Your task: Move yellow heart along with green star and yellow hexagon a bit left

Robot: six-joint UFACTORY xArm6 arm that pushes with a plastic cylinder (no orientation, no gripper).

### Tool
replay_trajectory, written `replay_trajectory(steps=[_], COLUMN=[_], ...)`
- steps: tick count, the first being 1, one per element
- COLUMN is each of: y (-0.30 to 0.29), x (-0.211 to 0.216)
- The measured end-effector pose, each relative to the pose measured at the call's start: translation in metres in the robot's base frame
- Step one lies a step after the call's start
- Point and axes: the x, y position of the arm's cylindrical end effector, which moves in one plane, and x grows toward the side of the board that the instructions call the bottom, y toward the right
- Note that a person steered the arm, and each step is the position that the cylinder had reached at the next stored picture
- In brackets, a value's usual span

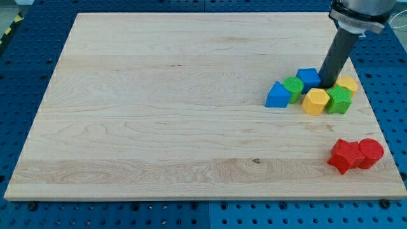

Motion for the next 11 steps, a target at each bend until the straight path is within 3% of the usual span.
replay_trajectory(steps=[2, 4, 5, 6, 7, 11], y=[0.000, 0.045, 0.060, 0.076, 0.042, -0.015], x=[-0.036, -0.010, -0.025, 0.005, 0.027, 0.019])
